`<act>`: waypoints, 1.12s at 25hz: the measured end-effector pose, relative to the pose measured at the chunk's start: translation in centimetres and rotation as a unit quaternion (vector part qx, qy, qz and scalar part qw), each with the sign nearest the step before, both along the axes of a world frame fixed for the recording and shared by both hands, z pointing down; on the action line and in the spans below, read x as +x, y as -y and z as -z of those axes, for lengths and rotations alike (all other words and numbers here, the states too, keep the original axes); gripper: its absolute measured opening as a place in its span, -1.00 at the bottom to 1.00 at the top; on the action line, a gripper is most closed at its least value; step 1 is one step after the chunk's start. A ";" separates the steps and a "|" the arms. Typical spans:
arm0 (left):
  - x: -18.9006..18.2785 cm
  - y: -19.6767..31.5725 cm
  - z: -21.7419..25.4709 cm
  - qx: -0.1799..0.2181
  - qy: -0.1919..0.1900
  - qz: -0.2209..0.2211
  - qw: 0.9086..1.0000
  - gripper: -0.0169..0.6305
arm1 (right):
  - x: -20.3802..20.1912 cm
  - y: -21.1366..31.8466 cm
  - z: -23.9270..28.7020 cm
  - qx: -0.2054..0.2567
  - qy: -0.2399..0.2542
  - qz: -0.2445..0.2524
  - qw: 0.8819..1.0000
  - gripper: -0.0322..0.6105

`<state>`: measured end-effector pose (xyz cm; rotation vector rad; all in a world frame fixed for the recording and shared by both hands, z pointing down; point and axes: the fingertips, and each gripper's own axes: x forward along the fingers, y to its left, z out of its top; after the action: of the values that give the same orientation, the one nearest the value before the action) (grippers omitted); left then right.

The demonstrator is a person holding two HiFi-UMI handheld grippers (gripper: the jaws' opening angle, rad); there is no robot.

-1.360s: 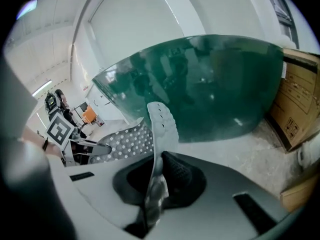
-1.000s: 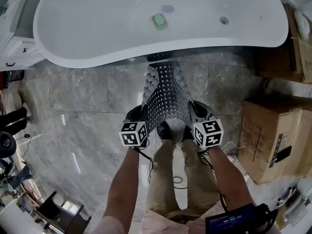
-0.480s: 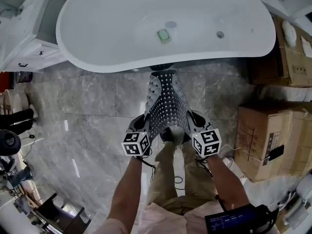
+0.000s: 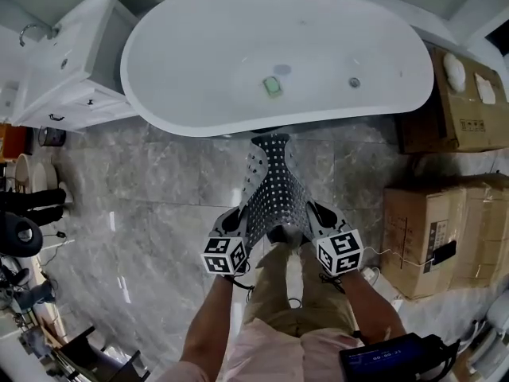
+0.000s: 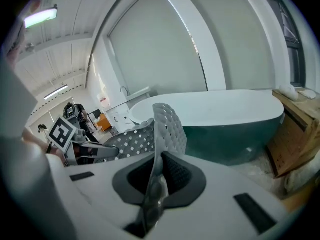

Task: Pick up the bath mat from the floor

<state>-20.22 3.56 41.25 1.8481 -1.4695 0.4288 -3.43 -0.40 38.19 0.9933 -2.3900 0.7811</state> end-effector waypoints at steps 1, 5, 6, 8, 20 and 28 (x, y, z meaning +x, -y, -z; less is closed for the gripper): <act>0.0 -0.2 0.8 0.002 -0.001 -0.003 1.000 -0.83 | -0.1 -0.2 0.7 0.002 -0.001 0.002 1.000 -0.82; 0.1 -1.2 3.8 0.013 -0.001 -0.016 1.000 -0.83 | -0.2 -1.1 3.5 0.012 -0.003 0.006 1.000 -0.82; 0.1 -1.4 4.6 0.017 0.000 -0.020 1.000 -0.83 | -0.3 -1.2 4.3 0.016 -0.002 0.009 1.000 -0.82; 0.0 -1.5 6.3 0.028 0.002 -0.027 0.999 -0.83 | -0.6 -1.4 5.9 0.026 -0.001 0.014 1.000 -0.82; -2.6 -2.8 16.5 0.104 0.014 -0.003 0.994 -0.83 | -0.4 -2.9 15.8 0.088 0.014 0.006 0.996 -0.82; -3.6 -5.1 22.5 0.155 0.041 0.039 0.986 -0.83 | 2.1 -3.7 21.2 0.132 0.029 0.003 0.991 -0.82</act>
<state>-23.80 8.70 18.73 2.0230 -1.7372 0.2513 -1.37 3.32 17.00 1.0767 -2.5933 0.5065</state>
